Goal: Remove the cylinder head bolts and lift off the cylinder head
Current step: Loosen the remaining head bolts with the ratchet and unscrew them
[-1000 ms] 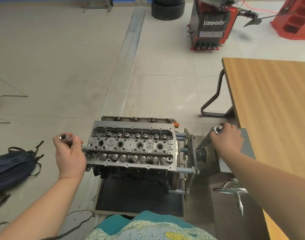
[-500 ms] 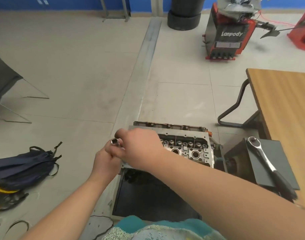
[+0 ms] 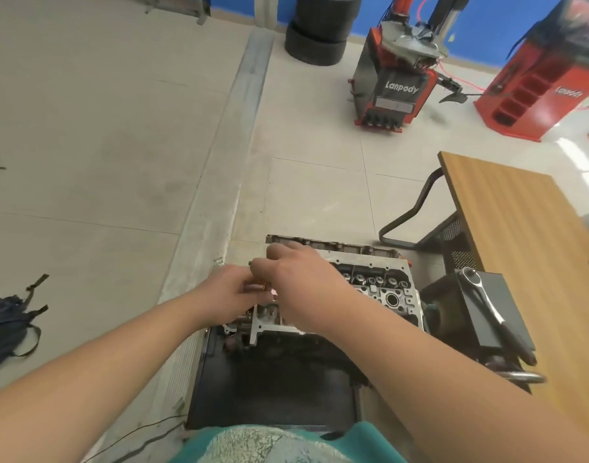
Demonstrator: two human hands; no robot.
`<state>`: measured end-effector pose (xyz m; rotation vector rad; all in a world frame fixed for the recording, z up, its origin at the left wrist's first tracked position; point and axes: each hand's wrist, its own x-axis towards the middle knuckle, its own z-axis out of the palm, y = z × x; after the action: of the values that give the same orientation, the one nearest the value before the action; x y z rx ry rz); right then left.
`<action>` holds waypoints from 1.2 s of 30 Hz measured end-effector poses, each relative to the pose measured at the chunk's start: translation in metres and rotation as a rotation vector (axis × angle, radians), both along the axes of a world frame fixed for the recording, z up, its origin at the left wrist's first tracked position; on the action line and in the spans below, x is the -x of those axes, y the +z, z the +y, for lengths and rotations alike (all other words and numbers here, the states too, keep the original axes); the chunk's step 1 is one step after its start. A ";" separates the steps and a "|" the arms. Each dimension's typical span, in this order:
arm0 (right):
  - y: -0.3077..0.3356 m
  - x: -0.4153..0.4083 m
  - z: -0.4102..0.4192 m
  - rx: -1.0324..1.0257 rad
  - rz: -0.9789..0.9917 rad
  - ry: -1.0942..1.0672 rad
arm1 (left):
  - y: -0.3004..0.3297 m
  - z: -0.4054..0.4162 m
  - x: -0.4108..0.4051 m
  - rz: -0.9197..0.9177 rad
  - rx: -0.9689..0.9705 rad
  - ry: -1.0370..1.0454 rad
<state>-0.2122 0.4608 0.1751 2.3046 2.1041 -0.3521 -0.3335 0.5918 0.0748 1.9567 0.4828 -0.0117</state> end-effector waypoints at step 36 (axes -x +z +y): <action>-0.017 0.036 -0.010 -0.170 0.068 -0.341 | -0.026 0.016 0.004 -0.226 -0.062 -0.089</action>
<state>-0.2480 0.4511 0.1577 2.7941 1.8264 -0.2631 -0.3376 0.6080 0.0486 2.0099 0.2494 0.1677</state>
